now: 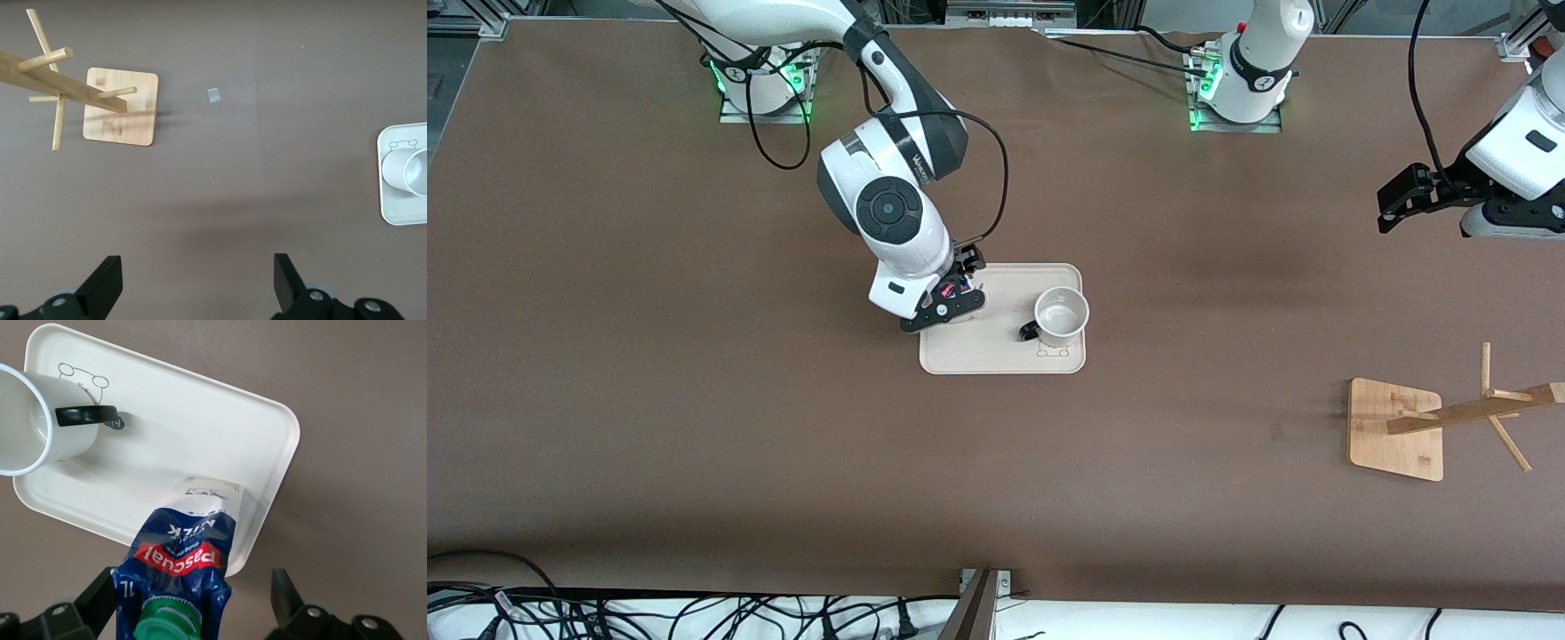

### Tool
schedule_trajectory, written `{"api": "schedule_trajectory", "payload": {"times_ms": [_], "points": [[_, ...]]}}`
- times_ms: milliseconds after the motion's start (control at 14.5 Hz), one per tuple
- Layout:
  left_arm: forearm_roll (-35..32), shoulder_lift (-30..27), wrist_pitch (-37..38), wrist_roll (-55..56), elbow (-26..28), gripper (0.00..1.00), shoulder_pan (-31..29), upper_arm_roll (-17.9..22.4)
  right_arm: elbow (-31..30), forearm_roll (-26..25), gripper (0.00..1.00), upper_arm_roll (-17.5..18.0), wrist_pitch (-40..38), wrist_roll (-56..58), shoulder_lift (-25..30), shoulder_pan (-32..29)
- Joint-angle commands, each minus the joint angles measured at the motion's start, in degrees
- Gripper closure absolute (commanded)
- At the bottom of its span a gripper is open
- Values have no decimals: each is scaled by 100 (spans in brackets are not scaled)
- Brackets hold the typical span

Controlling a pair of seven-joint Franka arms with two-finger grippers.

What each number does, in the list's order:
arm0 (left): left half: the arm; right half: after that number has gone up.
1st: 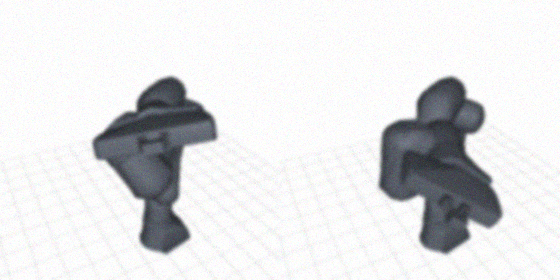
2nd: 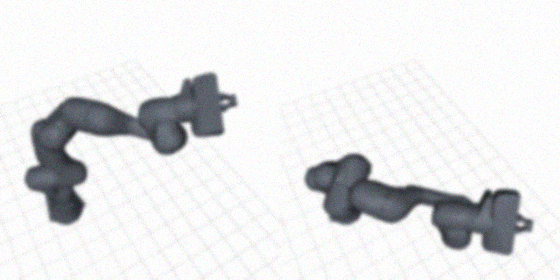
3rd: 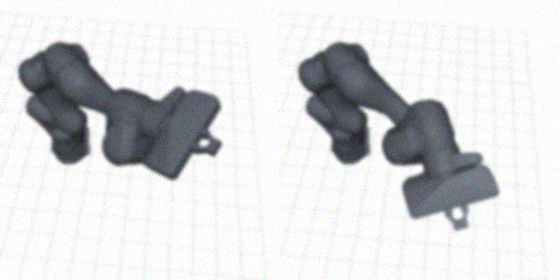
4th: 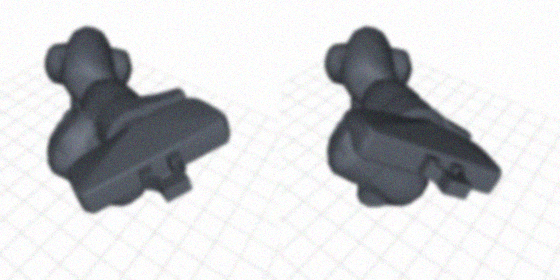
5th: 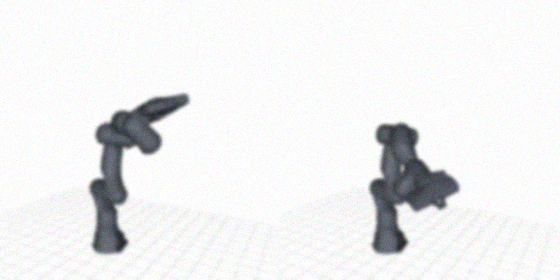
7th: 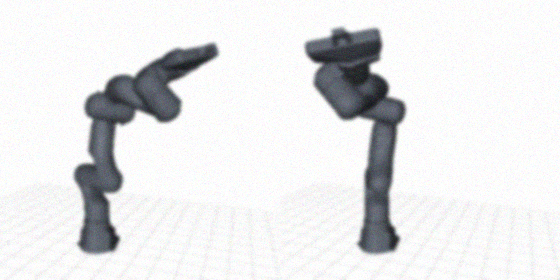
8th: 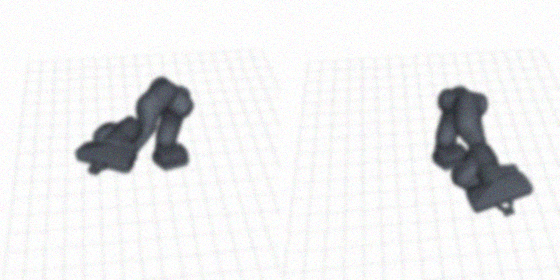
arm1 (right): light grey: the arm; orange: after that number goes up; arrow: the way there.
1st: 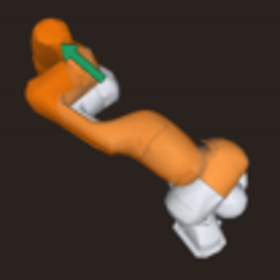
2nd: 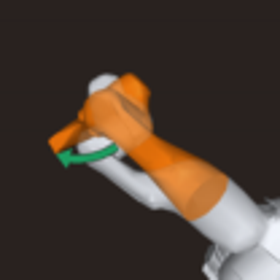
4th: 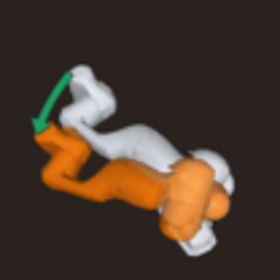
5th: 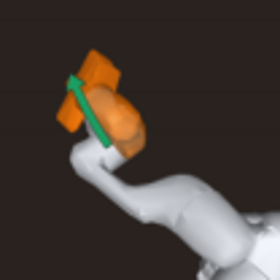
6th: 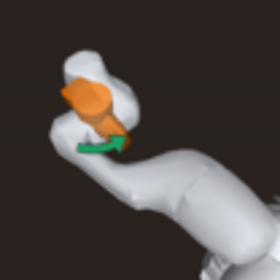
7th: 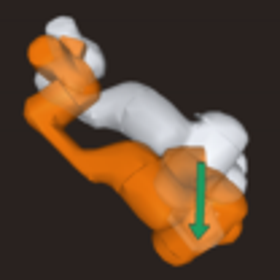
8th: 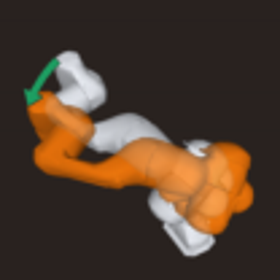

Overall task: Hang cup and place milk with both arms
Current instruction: 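Close the right gripper around the milk carton's top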

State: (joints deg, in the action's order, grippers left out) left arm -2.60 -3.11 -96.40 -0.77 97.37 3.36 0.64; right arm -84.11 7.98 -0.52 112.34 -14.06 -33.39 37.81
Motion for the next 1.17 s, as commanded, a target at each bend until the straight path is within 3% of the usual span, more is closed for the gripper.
{"api": "schedule_trajectory", "payload": {"times_ms": [0,275,688,964,1101], "points": [[-13,83,121,-11,-166,0,-28,-20,9,142,0,-10,-1,-18,42,42],[-13,91,148,-55,-166,0,-28,-20,-122,625,0,-18,-54,-298,166,42],[-4,91,192,-46,-166,0,-20,-20,-360,591,1,-36,-54,-177,210,42],[-4,91,192,-55,-166,0,-28,-20,-369,599,35,-53,-54,-106,236,42],[-4,91,192,-55,-166,0,-28,-20,-360,599,40,-53,-54,-132,245,33]]}}
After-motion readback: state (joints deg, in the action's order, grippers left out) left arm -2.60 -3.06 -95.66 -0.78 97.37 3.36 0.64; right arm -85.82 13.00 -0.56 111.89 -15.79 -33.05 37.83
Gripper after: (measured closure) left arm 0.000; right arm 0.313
